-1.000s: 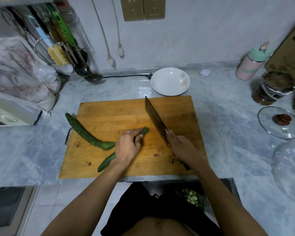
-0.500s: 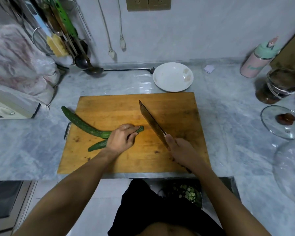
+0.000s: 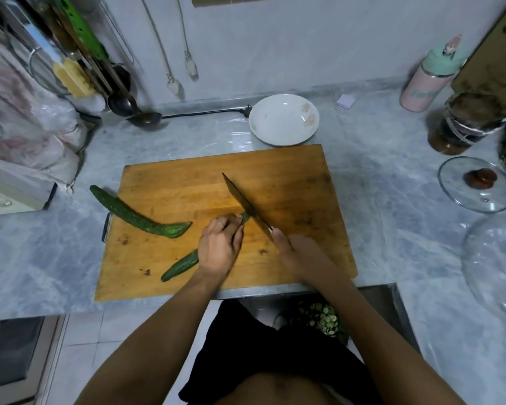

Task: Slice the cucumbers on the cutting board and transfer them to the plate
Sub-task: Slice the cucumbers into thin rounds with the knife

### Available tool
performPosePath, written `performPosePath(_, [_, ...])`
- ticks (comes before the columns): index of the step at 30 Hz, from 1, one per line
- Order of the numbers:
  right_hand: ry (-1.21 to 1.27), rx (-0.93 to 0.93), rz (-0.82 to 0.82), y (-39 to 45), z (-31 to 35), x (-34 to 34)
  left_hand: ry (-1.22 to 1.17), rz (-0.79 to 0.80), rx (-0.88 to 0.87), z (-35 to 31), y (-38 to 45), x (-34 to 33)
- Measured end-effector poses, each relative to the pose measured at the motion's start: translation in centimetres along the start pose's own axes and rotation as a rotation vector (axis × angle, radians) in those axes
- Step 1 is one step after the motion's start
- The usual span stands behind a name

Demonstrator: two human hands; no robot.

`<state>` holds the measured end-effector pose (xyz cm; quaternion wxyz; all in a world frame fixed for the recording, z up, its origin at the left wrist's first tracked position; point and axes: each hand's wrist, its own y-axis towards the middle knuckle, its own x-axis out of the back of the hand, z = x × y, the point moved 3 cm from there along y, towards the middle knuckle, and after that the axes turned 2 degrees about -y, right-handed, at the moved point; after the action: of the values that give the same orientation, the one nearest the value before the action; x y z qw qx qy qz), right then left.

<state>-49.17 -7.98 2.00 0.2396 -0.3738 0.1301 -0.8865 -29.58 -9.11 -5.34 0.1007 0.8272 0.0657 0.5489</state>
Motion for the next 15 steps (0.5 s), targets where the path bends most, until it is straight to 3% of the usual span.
performPosePath(15, [-0.055,0.022,-0.061,-2.1,1.4,-0.3,-0.030,0.058,-0.161,-0.5,0.6,0.5])
